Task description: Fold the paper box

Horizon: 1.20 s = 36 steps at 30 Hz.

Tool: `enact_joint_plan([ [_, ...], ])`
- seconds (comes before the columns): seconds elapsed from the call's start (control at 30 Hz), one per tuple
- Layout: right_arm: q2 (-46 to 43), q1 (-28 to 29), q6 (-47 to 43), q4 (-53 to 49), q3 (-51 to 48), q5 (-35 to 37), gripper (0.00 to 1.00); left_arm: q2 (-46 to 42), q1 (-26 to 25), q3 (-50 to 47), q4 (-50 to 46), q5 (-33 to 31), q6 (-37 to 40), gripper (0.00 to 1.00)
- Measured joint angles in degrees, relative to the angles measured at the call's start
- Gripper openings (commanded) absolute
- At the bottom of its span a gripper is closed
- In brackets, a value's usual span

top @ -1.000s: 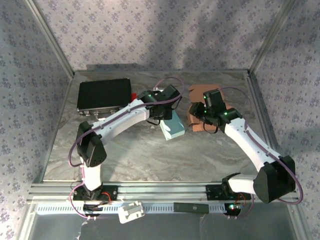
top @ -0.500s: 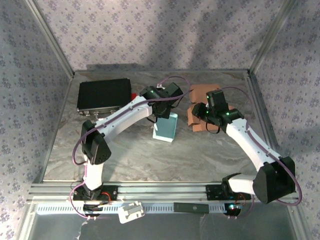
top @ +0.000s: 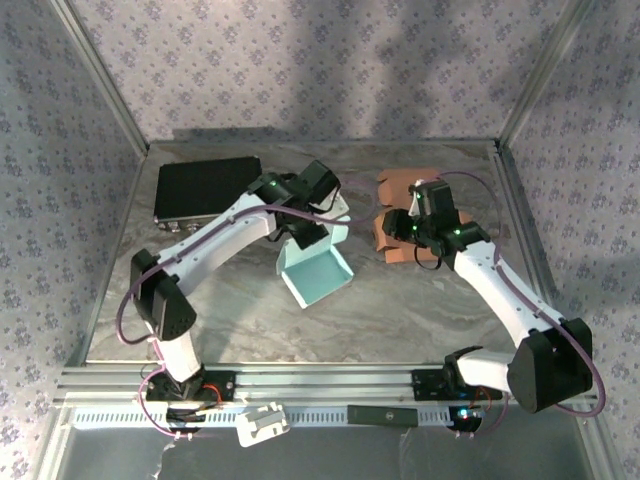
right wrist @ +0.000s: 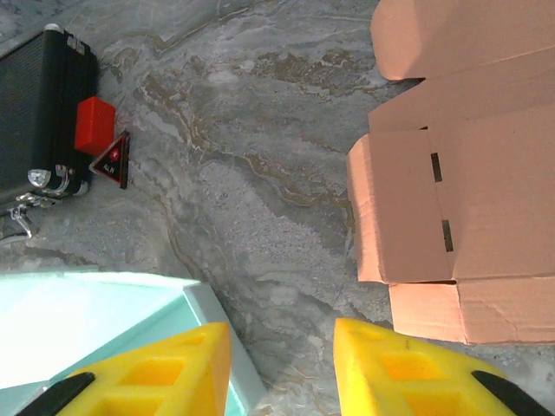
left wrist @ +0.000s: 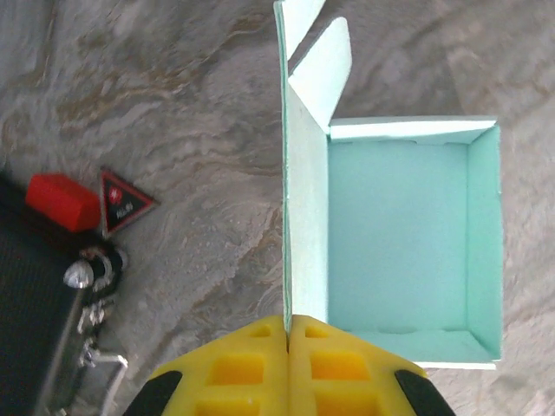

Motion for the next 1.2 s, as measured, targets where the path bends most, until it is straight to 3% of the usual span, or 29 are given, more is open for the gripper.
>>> enact_joint_plan([
  [0.3,0.17,4.39,-2.86,1.95,-0.17,-0.96,0.38,-4.87,2.73,-10.19,9.29,5.55,15.74,0.00],
  [0.4,0.17,6.12,-4.22,2.62,-0.35,-0.98,0.39,-4.87,3.74,-11.82,12.39,5.29,17.38,0.10],
  [0.47,0.17,6.84,-5.01,2.93,-0.57,-0.96,0.39,-4.90,4.02,-12.39,13.94,5.22,18.03,0.25],
  [0.6,0.17,7.80,-6.99,3.23,-0.98,-0.87,0.39,-6.23,3.80,-14.69,16.52,5.11,18.12,0.36],
  [0.93,0.13,9.20,-11.34,3.43,-0.98,-0.57,0.40,-16.02,3.37,-17.05,21.70,5.11,12.96,0.46],
  [1.0,-0.11,9.20,-11.87,3.43,-0.98,-0.55,0.42,-17.64,3.39,-17.05,22.47,5.11,10.64,0.46],
  [1.1,-1.18,9.20,-13.00,3.65,-1.16,-0.59,0.47,-20.11,3.37,-17.05,22.93,5.03,5.70,0.57],
  [1.2,-3.06,9.16,-14.01,4.28,-1.36,-0.59,0.58,-23.04,3.43,-17.05,22.80,4.68,-1.42,0.59],
])
